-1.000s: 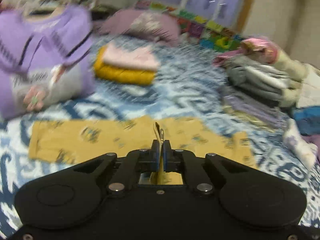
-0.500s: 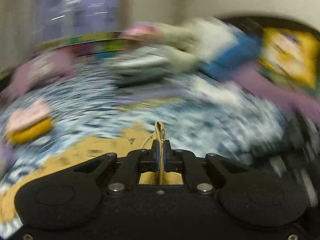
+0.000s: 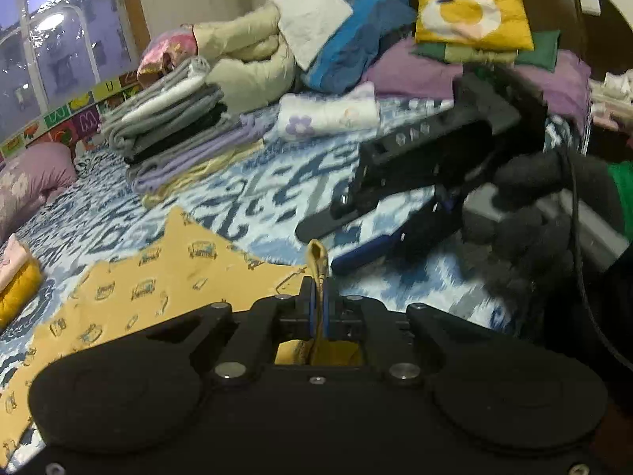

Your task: Fold clothes

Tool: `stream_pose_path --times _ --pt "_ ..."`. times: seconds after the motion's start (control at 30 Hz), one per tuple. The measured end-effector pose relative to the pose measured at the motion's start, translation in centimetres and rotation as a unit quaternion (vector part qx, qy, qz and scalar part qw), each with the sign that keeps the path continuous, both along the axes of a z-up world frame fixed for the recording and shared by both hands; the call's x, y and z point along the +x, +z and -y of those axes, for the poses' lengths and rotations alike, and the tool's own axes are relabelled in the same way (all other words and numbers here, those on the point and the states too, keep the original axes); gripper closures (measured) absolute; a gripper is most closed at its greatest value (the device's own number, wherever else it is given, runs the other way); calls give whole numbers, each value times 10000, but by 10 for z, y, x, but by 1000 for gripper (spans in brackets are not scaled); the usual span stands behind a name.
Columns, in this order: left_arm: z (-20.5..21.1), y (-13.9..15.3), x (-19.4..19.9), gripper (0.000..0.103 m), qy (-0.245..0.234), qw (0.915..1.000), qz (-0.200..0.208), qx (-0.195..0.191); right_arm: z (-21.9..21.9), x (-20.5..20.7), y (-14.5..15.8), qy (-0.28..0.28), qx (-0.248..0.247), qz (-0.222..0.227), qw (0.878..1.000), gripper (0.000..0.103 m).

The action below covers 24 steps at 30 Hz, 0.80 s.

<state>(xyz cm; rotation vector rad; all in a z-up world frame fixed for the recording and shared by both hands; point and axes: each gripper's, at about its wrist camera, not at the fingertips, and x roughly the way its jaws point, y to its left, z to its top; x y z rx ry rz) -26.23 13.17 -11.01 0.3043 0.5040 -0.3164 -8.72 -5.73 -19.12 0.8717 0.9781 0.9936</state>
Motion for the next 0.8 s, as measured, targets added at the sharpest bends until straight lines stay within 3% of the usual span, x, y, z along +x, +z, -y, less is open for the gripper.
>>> stream_pose_path --times 0.07,0.2,0.33,0.47,0.6,0.67,0.8 --pt "-3 4 -9 102 -124 9998 121 -129 0 -1 1 50 73 -21 10000 46" --pt "7 -15 -11 102 -381 9969 -38 695 1 -3 3 117 138 -35 9998 47" --pt "9 -24 -13 102 -479 9945 -125 921 -3 -8 8 224 -64 185 9996 56" --pt "11 -26 -16 102 -541 9902 -108 1287 -13 -16 12 374 -581 560 9960 62" --pt "11 -24 -18 102 -584 9904 -146 1245 -20 -24 15 489 -965 847 9905 64" --pt "14 -28 -17 86 -732 9878 -381 1319 -22 -27 17 492 -1156 1016 9869 64" --pt "-25 -9 -9 83 -44 9986 -438 278 -27 -34 23 500 -1513 1408 9771 64"
